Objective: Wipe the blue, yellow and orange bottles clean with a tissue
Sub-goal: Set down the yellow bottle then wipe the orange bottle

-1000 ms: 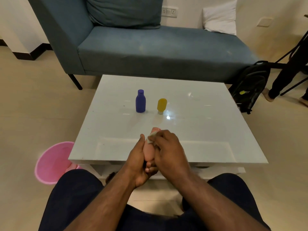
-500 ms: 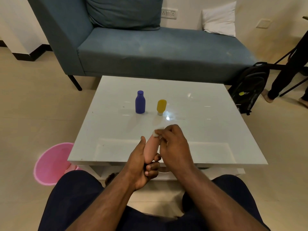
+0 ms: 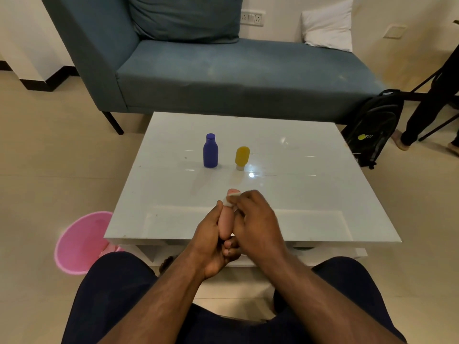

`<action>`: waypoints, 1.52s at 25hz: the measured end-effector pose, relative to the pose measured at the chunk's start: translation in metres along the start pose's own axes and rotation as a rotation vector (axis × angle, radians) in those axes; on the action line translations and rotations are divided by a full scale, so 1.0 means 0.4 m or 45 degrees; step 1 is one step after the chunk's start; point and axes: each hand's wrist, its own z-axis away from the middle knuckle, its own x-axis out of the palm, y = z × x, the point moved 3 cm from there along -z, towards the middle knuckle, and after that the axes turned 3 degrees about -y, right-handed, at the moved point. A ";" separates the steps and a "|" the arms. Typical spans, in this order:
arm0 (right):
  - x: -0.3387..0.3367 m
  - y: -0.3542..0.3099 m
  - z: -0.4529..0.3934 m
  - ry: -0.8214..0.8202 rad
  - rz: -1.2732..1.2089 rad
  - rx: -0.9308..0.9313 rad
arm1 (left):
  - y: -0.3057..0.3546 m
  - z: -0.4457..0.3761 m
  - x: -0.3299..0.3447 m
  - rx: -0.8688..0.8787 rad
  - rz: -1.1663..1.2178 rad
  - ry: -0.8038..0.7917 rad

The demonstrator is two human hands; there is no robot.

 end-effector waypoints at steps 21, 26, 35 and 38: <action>-0.075 0.050 -0.052 0.230 -0.129 0.099 | 0.038 0.029 0.000 0.088 0.012 0.166; -0.071 0.042 -0.075 0.044 0.064 0.067 | 0.082 0.023 0.026 0.234 -0.311 0.170; -0.022 0.021 -0.026 -0.066 0.025 0.198 | 0.114 0.016 0.024 0.434 -0.288 0.348; -0.018 -0.008 -0.034 -0.059 -0.068 0.192 | 0.103 0.029 0.052 0.383 -0.401 0.211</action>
